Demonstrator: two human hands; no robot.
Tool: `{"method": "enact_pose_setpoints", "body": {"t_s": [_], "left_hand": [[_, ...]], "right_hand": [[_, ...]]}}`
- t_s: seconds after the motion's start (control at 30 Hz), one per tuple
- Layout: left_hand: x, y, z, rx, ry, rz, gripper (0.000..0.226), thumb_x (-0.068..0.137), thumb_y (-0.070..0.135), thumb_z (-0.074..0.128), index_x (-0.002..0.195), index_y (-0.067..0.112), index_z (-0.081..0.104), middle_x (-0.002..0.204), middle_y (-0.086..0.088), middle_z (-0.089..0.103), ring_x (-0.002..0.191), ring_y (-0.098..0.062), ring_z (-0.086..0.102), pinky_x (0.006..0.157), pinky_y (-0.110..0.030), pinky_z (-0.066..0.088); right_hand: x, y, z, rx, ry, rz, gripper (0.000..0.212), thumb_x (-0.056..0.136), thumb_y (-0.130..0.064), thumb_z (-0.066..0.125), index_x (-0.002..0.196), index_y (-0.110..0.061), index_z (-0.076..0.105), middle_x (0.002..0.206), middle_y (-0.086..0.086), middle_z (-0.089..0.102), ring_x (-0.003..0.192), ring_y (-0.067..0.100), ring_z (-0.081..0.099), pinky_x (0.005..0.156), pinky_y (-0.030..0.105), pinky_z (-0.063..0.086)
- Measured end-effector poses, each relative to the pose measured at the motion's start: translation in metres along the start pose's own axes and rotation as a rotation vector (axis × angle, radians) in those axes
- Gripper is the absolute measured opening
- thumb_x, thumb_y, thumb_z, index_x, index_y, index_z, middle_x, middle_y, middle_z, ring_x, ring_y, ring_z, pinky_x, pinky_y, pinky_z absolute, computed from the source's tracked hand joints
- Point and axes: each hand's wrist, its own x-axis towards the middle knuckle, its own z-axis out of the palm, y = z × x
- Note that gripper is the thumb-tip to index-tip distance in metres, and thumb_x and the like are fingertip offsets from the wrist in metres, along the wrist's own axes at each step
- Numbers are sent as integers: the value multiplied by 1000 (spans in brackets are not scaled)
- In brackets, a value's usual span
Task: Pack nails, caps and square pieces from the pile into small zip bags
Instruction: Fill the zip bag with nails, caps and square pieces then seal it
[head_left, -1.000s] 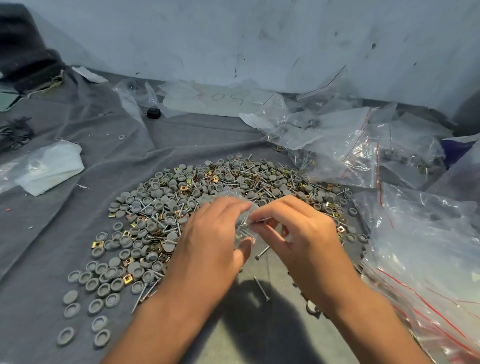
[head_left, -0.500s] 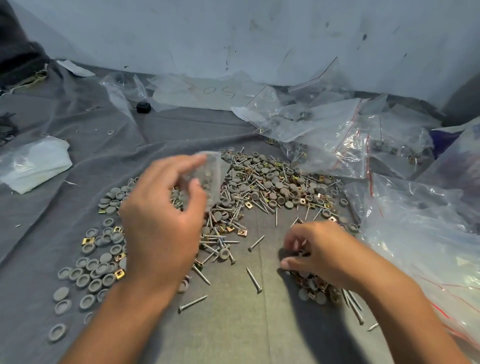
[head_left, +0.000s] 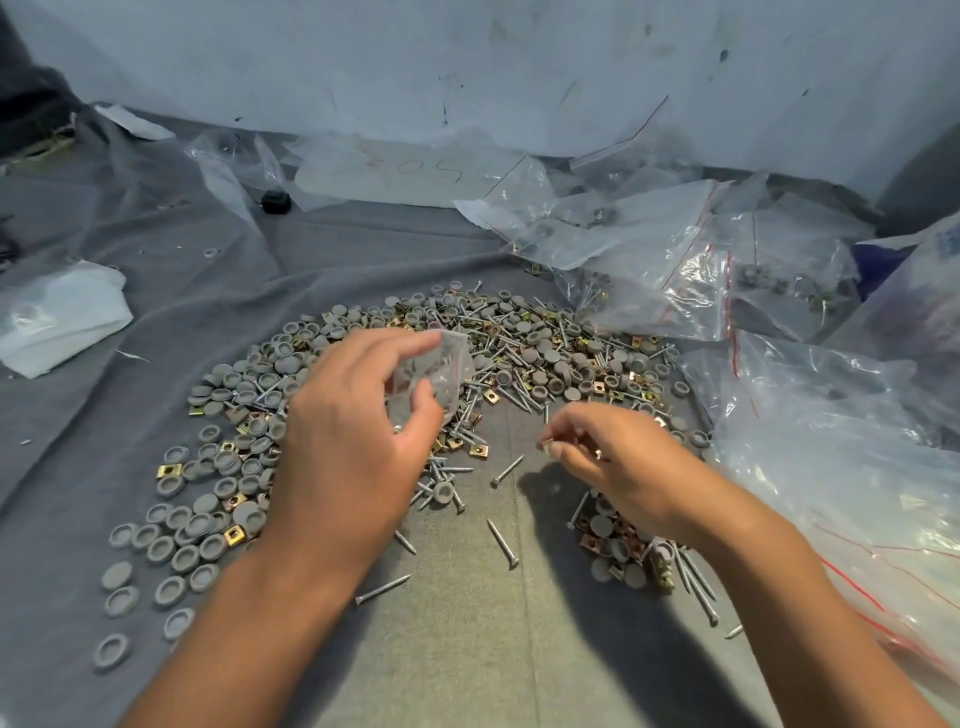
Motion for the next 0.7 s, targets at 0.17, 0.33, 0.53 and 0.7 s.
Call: {"method": "enact_pose_setpoints", "body": {"t_s": [0.17,0.33,0.53,0.7], "left_hand": [[2,-1,-2,-3,0,-39,40,86,6,68,126,13,66,111,12,59,98,5,49,96,-2,36],[2,-1,-1,2,-1,-35,42,85,3,70,125,13,66,112,12,59,98,5,49,96,-2,35],[0,-3,-1,1,-15,-34,42,85,5,69,126,14,65,114,9,63,101,-2,55,98,-14,42],[-1,-2,4,13,-105,-11,46,82,9,73,127,16,65,119,8,63,108,-6,56,100,-17,40]], "right_hand": [[16,-22,37,50,176,-24,19,100,-38,56,86,-38,44,89,-17,54,79,-1,51,64,19,40],[27,-26,65,-62,317,-138,26,93,-37,68,85,-32,43,92,-16,50,89,8,43,73,29,39],[23,-18,65,-63,317,-213,28,93,-21,67,84,-29,42,80,-14,49,75,8,47,66,32,45],[18,-29,40,356,499,-246,24,88,-9,77,88,-28,61,88,-20,67,84,0,66,68,12,50]]}}
